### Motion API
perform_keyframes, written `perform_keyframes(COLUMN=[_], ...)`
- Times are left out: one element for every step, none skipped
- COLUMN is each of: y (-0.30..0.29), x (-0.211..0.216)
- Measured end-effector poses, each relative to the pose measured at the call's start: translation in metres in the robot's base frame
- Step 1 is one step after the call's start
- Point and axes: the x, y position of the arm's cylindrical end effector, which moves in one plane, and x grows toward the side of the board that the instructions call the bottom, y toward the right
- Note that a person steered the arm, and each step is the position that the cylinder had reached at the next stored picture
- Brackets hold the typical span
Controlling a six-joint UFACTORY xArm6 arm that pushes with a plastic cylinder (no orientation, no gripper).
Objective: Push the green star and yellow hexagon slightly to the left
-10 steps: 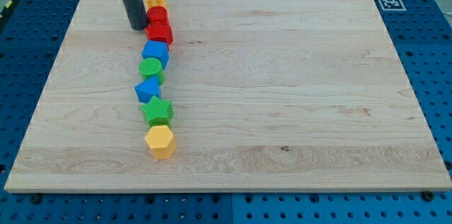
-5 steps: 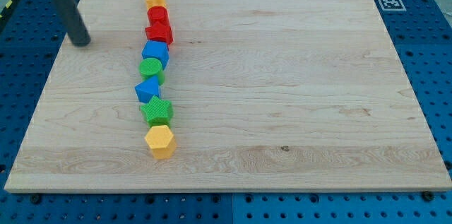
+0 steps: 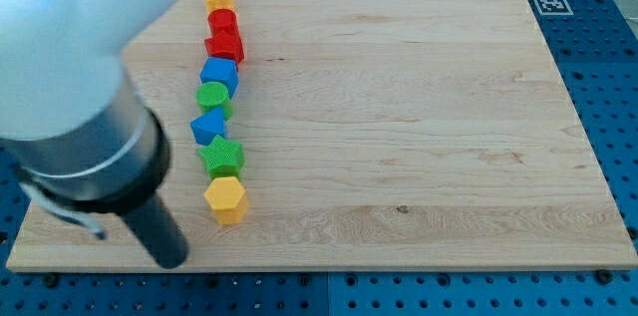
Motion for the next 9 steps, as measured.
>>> perform_keyframes(y=[0.041,0.070,0.070,0.057,0.054,0.071,0.100,0.100,0.100], x=[0.000,-0.007,-0.029,-0.039,-0.041,-0.041,-0.051,-0.075,-0.086])
